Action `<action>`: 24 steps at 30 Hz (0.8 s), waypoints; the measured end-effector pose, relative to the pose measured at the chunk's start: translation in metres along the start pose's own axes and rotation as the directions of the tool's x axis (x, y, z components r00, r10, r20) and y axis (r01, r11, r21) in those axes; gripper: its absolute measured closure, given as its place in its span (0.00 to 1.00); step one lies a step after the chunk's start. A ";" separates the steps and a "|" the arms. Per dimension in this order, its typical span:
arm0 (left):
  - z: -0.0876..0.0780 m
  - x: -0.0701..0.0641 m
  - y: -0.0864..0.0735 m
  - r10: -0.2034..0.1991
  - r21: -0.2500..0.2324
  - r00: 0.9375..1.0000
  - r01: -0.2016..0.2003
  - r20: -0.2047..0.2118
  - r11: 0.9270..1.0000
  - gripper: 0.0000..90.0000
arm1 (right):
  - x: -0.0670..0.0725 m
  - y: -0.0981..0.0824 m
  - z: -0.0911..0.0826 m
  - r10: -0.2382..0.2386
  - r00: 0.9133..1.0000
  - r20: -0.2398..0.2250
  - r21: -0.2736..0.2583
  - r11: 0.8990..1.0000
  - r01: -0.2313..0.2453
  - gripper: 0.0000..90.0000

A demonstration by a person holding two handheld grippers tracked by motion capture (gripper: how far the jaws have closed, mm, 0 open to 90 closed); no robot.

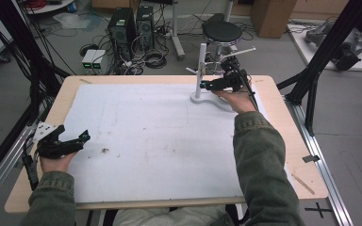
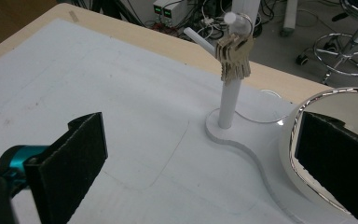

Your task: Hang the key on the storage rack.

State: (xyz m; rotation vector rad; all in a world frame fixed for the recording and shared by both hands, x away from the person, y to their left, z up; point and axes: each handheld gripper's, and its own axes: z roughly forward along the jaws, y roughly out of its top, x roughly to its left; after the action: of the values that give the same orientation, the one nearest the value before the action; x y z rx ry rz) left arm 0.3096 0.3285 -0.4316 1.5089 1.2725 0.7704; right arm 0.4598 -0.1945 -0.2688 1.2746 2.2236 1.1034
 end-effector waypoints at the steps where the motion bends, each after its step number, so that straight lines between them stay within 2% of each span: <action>1: 0.000 0.000 0.000 0.000 0.000 1.000 0.000 0.000 1.000 0.02 | 0.000 -0.002 0.000 0.001 1.000 0.001 0.002 1.000 -0.001 0.01; 3: 0.000 0.000 0.000 0.001 0.003 1.000 -0.001 0.002 1.000 0.02 | 0.000 -0.006 -0.002 -0.014 1.000 0.005 0.006 1.000 0.014 0.01; 8: 0.001 0.000 0.000 -0.005 0.002 1.000 0.005 0.002 1.000 0.02 | -0.005 -0.019 -0.007 -0.002 1.000 -0.008 -0.007 1.000 0.002 0.01; 24: 0.000 0.000 0.000 0.002 0.010 1.000 -0.002 0.003 1.000 0.02 | -0.026 -0.049 -0.021 0.015 1.000 0.011 -0.021 1.000 -0.015 0.01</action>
State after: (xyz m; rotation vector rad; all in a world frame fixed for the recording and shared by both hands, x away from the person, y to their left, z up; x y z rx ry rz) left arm 0.3096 0.3282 -0.4318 1.5187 1.2744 0.7632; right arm 0.4324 -0.2400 -0.2948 1.2874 2.1918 1.1192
